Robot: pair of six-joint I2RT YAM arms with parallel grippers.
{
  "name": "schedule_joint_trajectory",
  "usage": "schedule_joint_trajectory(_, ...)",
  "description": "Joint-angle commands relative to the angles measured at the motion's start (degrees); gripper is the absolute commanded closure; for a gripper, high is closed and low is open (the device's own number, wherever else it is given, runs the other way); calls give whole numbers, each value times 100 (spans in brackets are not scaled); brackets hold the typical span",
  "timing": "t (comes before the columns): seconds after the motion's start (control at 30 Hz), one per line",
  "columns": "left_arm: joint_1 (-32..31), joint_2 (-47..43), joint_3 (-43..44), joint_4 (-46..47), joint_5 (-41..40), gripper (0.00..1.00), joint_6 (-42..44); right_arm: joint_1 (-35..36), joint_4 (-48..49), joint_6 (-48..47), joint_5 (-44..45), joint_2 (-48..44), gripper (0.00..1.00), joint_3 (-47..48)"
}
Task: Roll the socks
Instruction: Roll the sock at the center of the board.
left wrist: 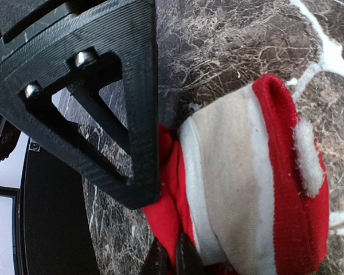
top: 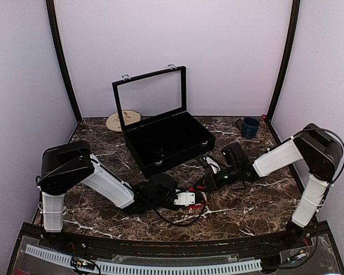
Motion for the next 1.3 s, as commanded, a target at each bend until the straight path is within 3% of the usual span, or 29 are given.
schedule_joint_trajectory(0.0, -31, 120, 108, -115, -175, 100, -117, -38, 71, 50, -52, 50, 50, -366)
schedule_joint_trajectory(0.67, -27, 173, 38, -134, -254, 100, -44, -123, 697, 682, -673, 340, 65, -305)
schedule_joint_trajectory(0.77, -30, 178, 19, -99, -270, 100, -30, -123, 654, 706, -754, 403, 74, -250)
schedule_joint_trajectory(0.93, -29, 185, 4, -46, -261, 100, -72, -126, 573, 651, -778, 502, 99, -204)
schedule_joint_trajectory(1.17, -31, 80, 16, -157, -350, 100, -358, -126, 453, 470, -470, 348, 100, -251)
schedule_joint_trajectory(1.27, -28, -128, 15, -380, -440, 90, -613, -126, 430, 356, -209, 201, 100, -327)
